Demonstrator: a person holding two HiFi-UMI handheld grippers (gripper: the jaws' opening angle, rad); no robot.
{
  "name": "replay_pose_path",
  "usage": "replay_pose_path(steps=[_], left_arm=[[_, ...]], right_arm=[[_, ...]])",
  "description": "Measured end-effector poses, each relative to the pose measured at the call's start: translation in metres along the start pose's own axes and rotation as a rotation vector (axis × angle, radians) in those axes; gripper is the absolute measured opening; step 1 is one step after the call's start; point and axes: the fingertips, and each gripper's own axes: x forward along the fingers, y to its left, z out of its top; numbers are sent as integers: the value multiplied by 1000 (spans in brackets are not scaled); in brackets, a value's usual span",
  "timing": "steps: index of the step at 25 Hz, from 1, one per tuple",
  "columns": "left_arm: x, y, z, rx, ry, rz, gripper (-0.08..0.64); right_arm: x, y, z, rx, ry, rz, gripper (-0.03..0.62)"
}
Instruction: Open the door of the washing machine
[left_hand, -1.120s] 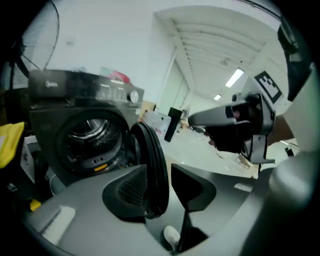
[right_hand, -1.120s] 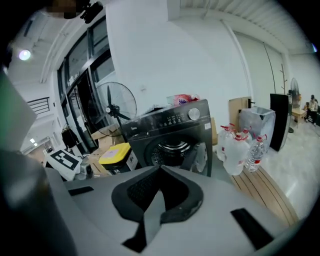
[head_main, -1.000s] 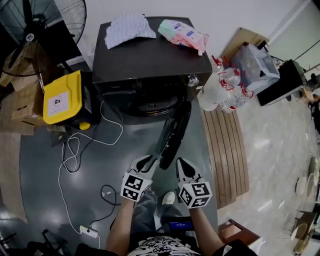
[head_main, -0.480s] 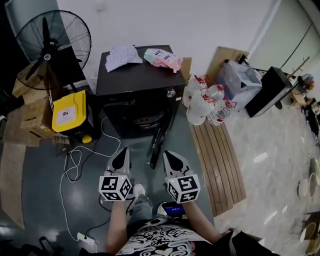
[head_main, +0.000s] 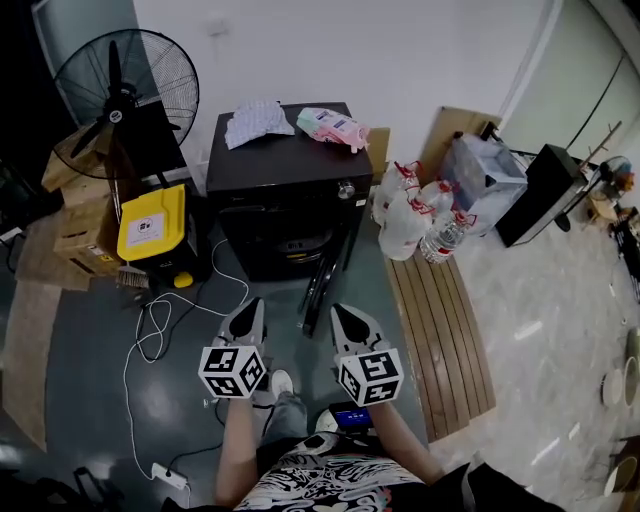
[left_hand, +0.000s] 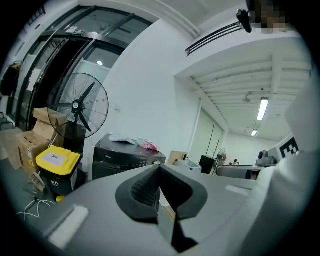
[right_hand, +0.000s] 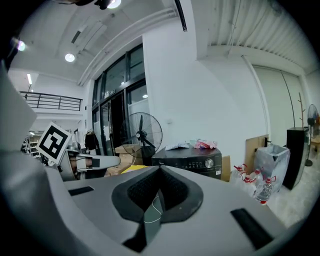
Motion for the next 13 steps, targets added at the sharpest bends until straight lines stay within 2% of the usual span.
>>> replay_pose_path(steps=[13], left_arm=[[10,-3,-2,19,14,-1,0]], right_arm=[[2,-2,-7,-3,19,1,3]])
